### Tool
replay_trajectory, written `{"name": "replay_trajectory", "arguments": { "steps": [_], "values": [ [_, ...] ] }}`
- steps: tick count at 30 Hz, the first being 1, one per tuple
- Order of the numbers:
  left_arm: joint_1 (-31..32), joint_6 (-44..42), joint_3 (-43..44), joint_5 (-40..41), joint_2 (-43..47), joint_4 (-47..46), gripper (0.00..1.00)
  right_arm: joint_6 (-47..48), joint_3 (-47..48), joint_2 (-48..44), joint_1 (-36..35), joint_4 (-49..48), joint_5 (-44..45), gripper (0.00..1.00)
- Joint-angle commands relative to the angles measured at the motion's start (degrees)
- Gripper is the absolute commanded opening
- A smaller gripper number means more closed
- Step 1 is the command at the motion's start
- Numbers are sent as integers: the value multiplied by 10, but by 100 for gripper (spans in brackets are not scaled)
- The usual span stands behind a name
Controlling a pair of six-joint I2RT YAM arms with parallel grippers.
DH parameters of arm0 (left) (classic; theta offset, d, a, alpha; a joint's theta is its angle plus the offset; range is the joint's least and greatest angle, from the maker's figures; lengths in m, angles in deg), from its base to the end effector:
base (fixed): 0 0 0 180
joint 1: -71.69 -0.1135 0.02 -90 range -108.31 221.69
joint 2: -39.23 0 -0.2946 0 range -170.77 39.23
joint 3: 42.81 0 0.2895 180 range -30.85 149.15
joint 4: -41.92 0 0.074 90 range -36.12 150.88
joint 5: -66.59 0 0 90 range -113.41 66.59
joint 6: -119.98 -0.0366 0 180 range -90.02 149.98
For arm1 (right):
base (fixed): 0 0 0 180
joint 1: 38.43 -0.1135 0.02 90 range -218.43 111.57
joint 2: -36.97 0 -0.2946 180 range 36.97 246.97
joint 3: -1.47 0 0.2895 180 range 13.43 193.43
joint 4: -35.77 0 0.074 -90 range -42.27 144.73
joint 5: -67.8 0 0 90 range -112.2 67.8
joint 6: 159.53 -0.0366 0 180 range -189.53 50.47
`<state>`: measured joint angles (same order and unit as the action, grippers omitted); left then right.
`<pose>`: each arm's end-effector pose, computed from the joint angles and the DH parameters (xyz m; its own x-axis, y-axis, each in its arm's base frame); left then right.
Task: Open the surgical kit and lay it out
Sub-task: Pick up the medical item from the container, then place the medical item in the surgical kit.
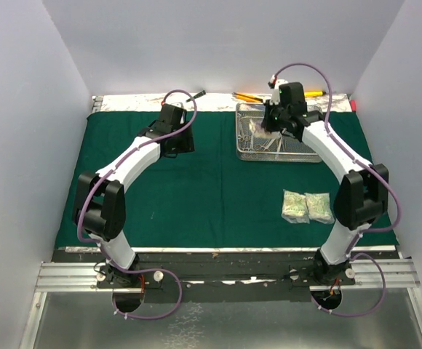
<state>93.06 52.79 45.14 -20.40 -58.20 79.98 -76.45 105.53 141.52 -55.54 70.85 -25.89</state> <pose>0.3902 -0.1506 0.2764 -0.7616 -0.1177 -0.6373 0.0387 0.9734 -0.2260 0.4518 0.1415 0.3319 -0.5933 -0.0568 -0.8030 -0.2741 0.9521 0.1352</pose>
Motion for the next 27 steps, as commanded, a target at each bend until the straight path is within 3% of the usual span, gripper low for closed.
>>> {"name": "replay_trajectory", "arguments": {
  "steps": [1,8,13,16,20,27],
  "values": [
    [-2,-7,-1,-13,23,0,63,4,-106,-64,-39,72,-30,1],
    [-1,-5,-10,-23,22,-4,63,-116,-229,-147,-130,126,23,1],
    [-2,-4,-14,-20,25,-6,63,-387,-238,-166,-144,248,207,1],
    [-1,2,-16,-26,27,-6,63,-533,-244,-179,-144,299,268,1],
    [-2,7,-20,-44,43,-4,63,-643,-238,-179,-144,299,277,1],
    [-2,15,-59,-44,78,-10,63,-860,-203,-132,-144,440,249,0]
  ]
}}
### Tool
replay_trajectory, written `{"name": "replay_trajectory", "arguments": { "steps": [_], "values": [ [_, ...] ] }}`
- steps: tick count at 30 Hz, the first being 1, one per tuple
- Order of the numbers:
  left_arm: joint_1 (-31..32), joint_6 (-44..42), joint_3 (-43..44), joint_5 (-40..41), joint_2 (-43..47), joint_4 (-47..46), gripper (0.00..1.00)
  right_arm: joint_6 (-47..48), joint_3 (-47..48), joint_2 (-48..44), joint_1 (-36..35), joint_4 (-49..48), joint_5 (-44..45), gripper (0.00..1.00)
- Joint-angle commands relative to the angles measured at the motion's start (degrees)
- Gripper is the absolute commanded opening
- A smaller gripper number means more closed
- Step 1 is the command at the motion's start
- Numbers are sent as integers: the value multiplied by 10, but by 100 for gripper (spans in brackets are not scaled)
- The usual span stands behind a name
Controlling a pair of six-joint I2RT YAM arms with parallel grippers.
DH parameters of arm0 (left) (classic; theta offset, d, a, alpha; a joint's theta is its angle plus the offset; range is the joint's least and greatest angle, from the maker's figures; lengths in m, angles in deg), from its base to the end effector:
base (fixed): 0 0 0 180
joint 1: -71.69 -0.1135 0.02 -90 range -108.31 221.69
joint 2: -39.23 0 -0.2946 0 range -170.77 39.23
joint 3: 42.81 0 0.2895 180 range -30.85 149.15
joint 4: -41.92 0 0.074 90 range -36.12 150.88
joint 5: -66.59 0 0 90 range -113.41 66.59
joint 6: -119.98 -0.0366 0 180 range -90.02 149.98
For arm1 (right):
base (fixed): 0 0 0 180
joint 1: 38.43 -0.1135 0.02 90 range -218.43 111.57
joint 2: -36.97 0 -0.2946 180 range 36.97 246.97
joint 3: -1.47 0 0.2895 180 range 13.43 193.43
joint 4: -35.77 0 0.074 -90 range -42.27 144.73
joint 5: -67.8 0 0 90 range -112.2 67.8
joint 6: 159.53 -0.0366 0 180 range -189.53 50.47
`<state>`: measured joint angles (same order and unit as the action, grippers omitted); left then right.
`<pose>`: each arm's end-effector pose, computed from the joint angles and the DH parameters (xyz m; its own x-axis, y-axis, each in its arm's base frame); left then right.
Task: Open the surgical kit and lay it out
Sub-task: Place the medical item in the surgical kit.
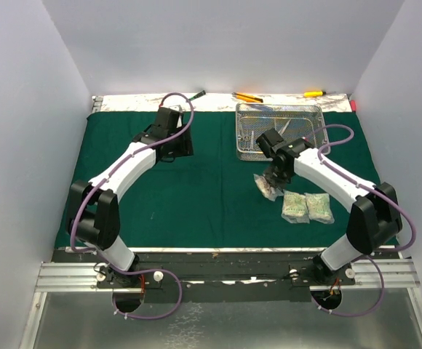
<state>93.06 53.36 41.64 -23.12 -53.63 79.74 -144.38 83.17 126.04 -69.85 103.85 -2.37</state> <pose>0.3703 -0.1447 0.2855 -0.7606 -0.1285 -0.6364 0.0646 0.9604 -0.2712 0.2877 0.1612 0.2660 -0.6190 0.6859 -0.3826 0.6881 0.7085 0.1567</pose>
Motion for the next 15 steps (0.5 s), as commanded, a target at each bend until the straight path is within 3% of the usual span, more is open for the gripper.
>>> {"name": "replay_trajectory", "arguments": {
  "steps": [1,9,15],
  "values": [
    [-2,10,-31,-16,37,-12,63,-196,21,23,-1,117,14,0],
    [-2,21,-82,-13,74,-38,63,-319,-64,-9,-1,133,-21,1],
    [-2,29,-102,-38,83,-42,63,-351,-100,-3,-1,110,-31,1]
  ]
}}
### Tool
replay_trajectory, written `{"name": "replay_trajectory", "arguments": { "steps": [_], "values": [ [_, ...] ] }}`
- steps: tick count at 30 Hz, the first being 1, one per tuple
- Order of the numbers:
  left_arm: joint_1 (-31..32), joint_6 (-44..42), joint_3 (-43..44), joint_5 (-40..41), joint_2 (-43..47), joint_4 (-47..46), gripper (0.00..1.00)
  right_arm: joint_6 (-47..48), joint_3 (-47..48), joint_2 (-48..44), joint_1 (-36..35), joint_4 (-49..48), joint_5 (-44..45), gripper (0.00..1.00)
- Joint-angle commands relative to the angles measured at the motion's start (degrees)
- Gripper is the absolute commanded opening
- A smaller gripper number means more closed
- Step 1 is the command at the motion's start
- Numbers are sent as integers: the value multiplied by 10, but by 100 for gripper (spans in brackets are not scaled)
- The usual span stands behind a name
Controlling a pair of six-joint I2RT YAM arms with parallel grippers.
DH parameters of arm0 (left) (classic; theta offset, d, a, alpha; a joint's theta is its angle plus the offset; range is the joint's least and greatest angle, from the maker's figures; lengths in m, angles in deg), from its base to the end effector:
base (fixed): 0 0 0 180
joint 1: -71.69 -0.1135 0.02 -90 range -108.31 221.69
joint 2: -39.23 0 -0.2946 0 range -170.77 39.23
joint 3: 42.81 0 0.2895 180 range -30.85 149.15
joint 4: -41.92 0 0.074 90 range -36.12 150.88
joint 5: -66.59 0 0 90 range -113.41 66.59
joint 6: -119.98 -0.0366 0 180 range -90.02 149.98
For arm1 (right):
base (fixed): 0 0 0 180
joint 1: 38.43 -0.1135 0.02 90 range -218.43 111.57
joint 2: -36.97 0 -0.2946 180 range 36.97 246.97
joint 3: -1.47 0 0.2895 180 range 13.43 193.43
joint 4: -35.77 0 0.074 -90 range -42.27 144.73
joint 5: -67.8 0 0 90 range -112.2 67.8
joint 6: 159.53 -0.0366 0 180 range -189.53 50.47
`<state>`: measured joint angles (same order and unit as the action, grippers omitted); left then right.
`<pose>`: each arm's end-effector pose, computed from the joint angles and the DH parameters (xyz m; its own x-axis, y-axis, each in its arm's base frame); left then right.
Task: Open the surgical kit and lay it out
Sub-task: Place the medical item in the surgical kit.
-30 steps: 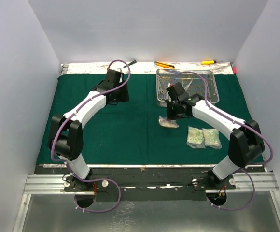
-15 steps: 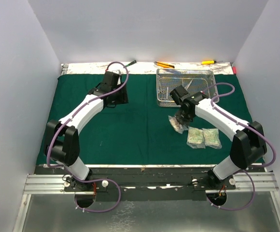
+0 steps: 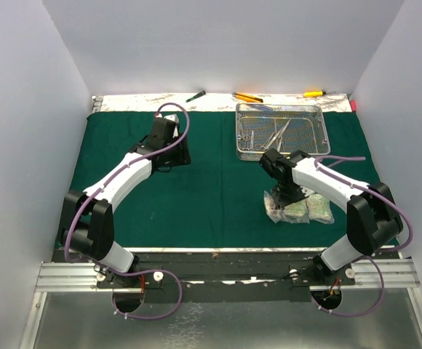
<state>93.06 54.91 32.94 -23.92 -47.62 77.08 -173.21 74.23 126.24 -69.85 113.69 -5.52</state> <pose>0.3392 -0.1331 0.2720 -0.7661 -0.1528 -0.6243 0.0520 0.9534 -0.2973 0.2490 0.1398 0.2171 -0.3024 0.9060 -0.2963 0.9493 0.3144 -0.0074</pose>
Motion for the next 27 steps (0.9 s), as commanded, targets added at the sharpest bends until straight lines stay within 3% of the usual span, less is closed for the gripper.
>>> {"name": "replay_trajectory", "arguments": {
  "steps": [1,6,8,11,12,14,17,21,24,27],
  "values": [
    [-1,15,-19,-34,24,-16,63,-69,-14,-8,-1,10,10,1],
    [-1,22,-35,-47,25,-18,63,-100,-18,-1,-1,4,27,2],
    [-1,20,-38,-47,23,-19,63,-103,-15,5,-1,1,31,18],
    [-1,17,-37,-47,20,-19,63,-86,3,9,-1,3,44,59],
    [-1,16,-36,-47,18,-19,63,-78,12,7,-1,8,50,68],
    [-1,14,-31,-46,16,-19,63,-61,26,-8,-1,17,62,77],
    [-1,11,-26,-41,13,-19,63,-20,44,-37,-1,5,72,79],
    [-1,11,-24,-31,15,-19,63,208,54,-53,-1,-119,64,77],
    [-1,10,-26,-23,16,-20,63,395,74,-35,-1,-140,18,72],
    [-1,8,-31,-19,17,-19,63,450,68,-34,-2,-99,-1,59]
  ]
}}
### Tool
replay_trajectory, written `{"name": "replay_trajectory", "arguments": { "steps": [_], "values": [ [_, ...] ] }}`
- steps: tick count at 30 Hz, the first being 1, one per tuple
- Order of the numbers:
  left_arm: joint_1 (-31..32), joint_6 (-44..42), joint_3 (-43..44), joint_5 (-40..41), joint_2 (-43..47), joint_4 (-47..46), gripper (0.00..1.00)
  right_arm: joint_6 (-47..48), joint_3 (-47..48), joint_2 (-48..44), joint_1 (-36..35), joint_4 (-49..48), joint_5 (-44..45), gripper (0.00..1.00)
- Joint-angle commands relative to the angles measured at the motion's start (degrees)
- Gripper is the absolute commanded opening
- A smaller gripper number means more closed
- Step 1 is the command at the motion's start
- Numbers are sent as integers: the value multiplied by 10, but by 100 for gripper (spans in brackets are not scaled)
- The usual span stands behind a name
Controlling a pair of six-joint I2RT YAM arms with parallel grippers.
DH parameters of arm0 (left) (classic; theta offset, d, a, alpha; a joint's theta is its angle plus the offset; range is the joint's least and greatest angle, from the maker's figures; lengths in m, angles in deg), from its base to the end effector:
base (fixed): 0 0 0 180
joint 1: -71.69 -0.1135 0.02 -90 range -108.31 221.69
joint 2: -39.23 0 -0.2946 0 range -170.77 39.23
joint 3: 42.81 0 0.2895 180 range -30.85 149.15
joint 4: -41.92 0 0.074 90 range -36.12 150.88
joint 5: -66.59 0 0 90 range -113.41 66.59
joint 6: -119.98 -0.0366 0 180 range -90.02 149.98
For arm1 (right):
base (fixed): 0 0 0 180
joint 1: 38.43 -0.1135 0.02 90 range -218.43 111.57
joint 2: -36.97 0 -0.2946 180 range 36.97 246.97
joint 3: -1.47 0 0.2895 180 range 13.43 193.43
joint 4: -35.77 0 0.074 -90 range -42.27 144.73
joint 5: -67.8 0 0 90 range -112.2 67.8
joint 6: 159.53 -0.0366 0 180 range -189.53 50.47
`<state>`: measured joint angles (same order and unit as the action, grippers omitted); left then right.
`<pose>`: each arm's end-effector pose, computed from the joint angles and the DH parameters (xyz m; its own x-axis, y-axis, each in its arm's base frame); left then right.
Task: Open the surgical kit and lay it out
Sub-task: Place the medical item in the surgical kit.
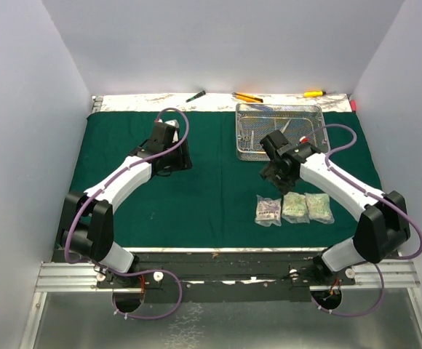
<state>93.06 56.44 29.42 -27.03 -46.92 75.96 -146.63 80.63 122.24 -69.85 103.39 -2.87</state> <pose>0.3300 -0.1316 0.2557 -0.7987 -0.1650 -0.5786 0.0527 0.9388 -0.3404 0.2742 0.1533 0.2721 -0.5852 0.7203 -0.3723 0.7064 0.6784 0.2022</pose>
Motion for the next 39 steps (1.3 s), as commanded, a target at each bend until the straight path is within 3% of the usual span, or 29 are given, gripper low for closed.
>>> {"name": "replay_trajectory", "arguments": {
  "steps": [1,8,19,27,32,39],
  "values": [
    [-1,-6,1,14,10,-9,63,187,-6,-1,-2,13,-33,57],
    [-1,4,-19,25,13,-12,63,241,-90,-11,-2,-50,-145,46],
    [-1,19,-17,32,13,-12,63,300,-101,85,-2,-97,-118,55],
    [-1,18,-5,32,1,-12,63,321,-113,71,-1,-114,-52,68],
    [-1,17,1,32,-7,-13,63,335,-120,72,3,-126,-29,67],
    [-1,15,5,32,-9,-13,63,378,-131,49,4,-151,-5,59]
  ]
}}
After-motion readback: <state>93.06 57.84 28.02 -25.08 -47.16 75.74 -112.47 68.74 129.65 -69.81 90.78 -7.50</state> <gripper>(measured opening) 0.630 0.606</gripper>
